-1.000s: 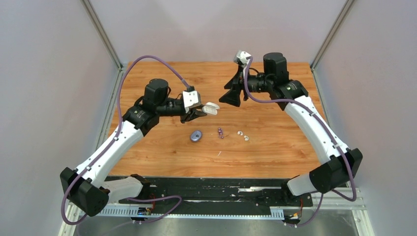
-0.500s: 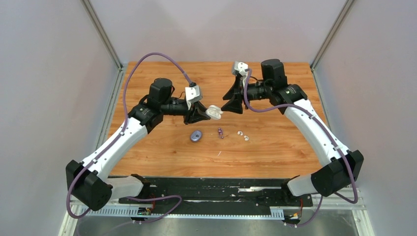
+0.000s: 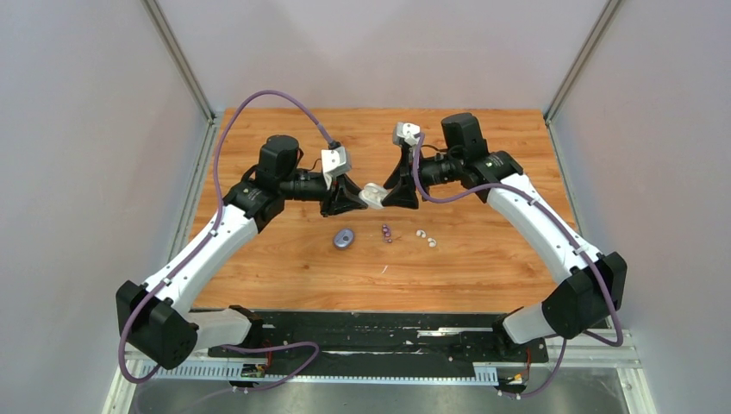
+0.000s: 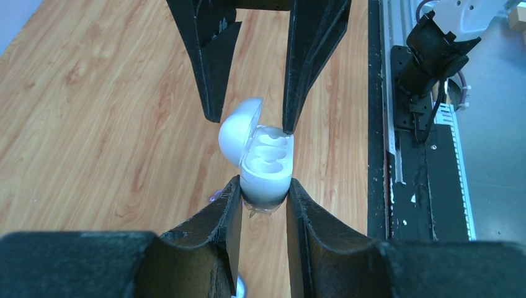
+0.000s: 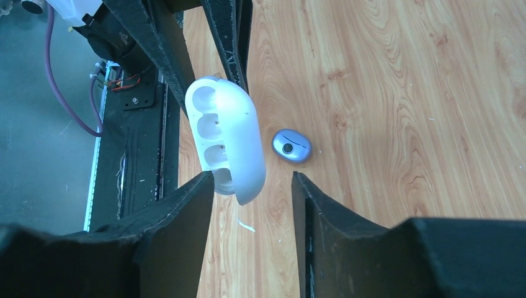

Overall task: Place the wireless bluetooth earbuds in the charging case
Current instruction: Open the charging case.

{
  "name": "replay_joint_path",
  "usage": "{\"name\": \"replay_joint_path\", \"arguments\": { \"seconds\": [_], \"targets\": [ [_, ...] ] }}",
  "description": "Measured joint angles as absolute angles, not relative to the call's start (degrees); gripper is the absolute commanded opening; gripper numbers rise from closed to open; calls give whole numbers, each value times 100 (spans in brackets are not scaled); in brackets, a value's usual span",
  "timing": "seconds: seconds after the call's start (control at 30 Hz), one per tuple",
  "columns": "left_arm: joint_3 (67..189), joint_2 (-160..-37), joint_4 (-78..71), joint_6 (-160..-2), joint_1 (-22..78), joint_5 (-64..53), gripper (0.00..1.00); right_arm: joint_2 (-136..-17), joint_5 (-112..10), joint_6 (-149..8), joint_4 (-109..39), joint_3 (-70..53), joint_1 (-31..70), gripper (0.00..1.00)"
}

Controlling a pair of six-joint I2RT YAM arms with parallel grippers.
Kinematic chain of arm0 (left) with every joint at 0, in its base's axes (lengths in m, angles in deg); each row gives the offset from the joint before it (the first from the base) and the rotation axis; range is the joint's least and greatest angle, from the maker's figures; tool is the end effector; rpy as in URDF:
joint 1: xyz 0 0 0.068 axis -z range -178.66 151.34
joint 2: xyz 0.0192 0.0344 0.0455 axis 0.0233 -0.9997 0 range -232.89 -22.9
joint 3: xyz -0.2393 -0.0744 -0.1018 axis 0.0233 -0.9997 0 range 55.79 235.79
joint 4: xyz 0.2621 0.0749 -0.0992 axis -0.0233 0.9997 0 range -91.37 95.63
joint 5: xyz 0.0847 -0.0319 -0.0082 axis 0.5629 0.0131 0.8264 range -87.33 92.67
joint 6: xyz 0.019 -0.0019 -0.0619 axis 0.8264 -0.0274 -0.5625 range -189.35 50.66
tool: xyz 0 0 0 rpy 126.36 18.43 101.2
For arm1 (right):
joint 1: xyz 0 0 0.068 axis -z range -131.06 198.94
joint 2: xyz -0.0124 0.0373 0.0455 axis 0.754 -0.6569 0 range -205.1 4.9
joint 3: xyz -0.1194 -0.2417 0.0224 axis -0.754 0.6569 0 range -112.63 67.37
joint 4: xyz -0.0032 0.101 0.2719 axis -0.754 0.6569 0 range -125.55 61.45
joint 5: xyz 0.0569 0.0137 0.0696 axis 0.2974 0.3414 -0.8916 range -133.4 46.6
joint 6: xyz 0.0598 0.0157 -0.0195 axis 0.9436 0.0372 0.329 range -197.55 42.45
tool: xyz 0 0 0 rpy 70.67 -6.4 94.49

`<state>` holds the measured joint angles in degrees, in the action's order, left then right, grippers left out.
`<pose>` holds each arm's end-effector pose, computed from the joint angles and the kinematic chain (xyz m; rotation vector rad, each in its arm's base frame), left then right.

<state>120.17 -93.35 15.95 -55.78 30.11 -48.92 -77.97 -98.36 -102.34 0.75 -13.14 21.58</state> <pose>0.2521 -0.1836 0.3486 1.2273 1.5273 -1.0571 0.2879 0.1956 0.3573 -1.3591 1.6133 1.0864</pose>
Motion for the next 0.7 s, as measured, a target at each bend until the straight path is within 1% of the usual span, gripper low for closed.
{"name": "replay_joint_path", "arguments": {
  "seconds": [0.1, 0.3, 0.37, 0.43, 0.47, 0.5, 0.53, 0.57, 0.6, 0.63, 0.67, 0.7],
  "targets": [
    [12017, -9342, 1610, -5574, 3011, -4903, 0, -7842, -9836, -10256, 70, -1314, 2158, 39],
    [12035, -9381, 1645, -5515, 3011, -5004, 0, -7851, -9836, -10276, 66, -1314, 2158, 30],
    [12057, -9409, 1678, -5480, 3011, -5019, 0, -7853, -9838, -10276, 66, -1314, 2158, 20],
    [12089, -9438, 1693, -5438, 3000, -5015, 0, -7856, -9847, -10263, 64, -1314, 2158, 1],
    [12096, -9442, 1698, -5419, 2994, -5010, 0, -7856, -9838, -10267, 59, -1314, 2158, 0],
    [12098, -9442, 1717, -5408, 2983, -5019, 3, -7856, -9827, -10274, 55, -1311, 2158, 0],
    [12098, -9442, 1722, -5406, 2980, -5012, 23, -7858, -9818, -10276, 48, -1311, 2158, 0],
    [12100, -9447, 1722, -5408, 2980, -4988, 34, -7860, -9790, -10271, 44, -1309, 2158, 0],
    [12100, -9449, 1724, -5412, 2980, -4960, 54, -7860, -9757, -10278, 40, -1309, 2158, 0],
    [12102, -9449, 1735, -5430, 2980, -4916, 62, -7860, -9726, -10287, 31, -1309, 2156, 0],
    [12113, -9449, 1757, -5443, 2980, -4855, 75, -7860, -9670, -10324, 22, -1309, 2145, 0],
    [12153, -9449, 1825, -5467, 2980, -4781, 82, -7860, -9606, -10368, 27, -1309, 2141, 0]
  ]
}}
